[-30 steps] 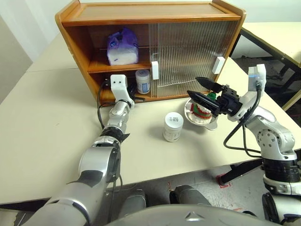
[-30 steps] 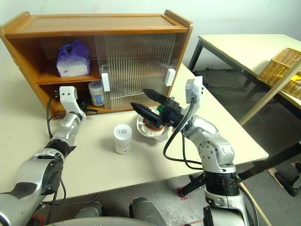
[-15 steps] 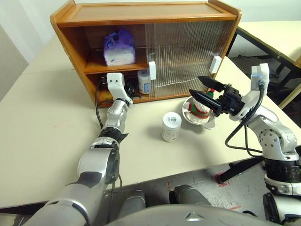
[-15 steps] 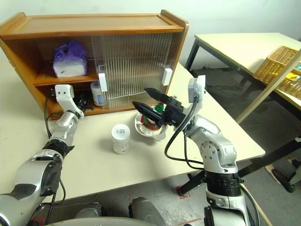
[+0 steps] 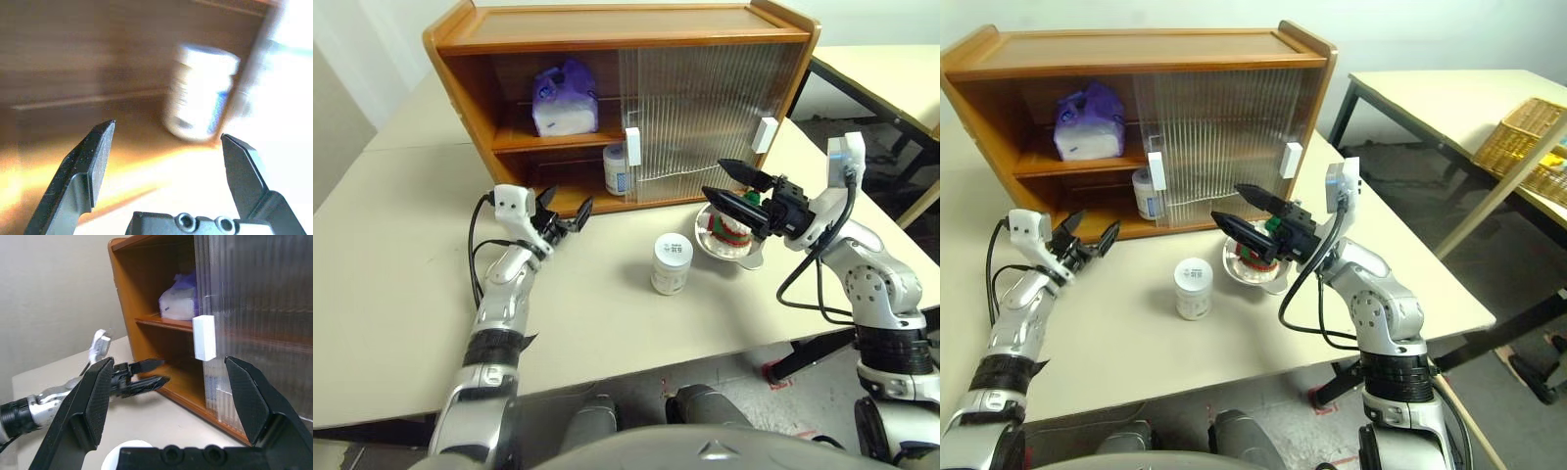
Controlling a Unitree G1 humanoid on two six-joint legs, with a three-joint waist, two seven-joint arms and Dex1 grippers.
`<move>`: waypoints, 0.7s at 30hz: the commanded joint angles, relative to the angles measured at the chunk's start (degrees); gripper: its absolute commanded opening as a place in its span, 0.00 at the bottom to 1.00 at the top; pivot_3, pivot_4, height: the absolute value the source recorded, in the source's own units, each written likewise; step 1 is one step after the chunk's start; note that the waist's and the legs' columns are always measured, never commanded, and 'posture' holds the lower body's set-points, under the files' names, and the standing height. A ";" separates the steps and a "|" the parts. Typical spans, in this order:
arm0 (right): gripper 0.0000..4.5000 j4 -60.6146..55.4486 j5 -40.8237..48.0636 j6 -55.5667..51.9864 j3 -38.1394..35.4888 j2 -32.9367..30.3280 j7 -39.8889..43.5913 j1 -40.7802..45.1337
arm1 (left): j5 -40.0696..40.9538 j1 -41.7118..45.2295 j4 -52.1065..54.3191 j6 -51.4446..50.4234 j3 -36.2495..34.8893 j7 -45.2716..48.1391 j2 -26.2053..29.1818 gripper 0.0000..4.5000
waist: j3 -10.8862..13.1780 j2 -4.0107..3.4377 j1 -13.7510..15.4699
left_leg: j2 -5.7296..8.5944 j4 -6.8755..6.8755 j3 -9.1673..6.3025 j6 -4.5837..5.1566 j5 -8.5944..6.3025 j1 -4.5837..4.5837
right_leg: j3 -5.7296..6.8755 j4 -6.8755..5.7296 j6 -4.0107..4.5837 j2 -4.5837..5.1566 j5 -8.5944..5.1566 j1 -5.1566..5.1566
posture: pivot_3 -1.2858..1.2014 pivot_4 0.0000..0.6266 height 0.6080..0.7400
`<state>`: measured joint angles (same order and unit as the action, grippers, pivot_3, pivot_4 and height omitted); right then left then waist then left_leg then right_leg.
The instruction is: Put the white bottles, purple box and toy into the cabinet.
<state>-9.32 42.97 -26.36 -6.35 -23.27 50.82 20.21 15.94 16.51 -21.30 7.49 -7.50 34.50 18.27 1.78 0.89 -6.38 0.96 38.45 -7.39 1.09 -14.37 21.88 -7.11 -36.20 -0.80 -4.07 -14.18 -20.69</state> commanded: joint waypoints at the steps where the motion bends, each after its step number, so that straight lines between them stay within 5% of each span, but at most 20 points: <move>1: 1.00 0.78 -0.29 0.22 0.29 0.05 0.69 0.77 | 5.11 -4.50 8.16 -5.63 4.10 11.95 2.36 0.99 | -0.02 -0.02 0.67 | -0.01 0.00 0.00 -0.02 -0.01 0.03 | -0.02 -0.02 0.07 0.03 0.00 -0.05 | 0.47 0.04 1.00; 8: 1.00 1.64 -0.57 0.41 0.27 0.17 0.99 1.41 | 6.68 -9.03 11.79 -5.95 8.03 25.81 7.78 0.99 | -0.16 -0.18 1.32 | -0.43 -0.11 -0.01 -0.23 -0.13 0.41 | 0.02 -0.07 1.25 0.11 0.50 -0.60 | 0.47 0.03 1.00; 21: 1.00 0.16 -0.15 0.04 -0.52 -0.52 0.21 -0.08 | 4.49 -6.51 7.14 -2.96 12.89 35.87 8.48 0.99 | -0.78 -0.83 1.37 | -1.01 -0.27 0.04 -0.23 -0.12 0.98 | 0.07 -0.11 1.14 -0.09 0.77 -1.29 | 0.46 0.03 1.00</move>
<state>-8.36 42.77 -26.06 -6.12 -23.34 51.28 20.94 21.38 9.27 -13.15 3.89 4.53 69.90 27.31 1.01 0.05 -5.01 -0.09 38.18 -7.35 0.87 -14.49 22.85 -7.04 -36.30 0.36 -4.16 -13.41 -21.97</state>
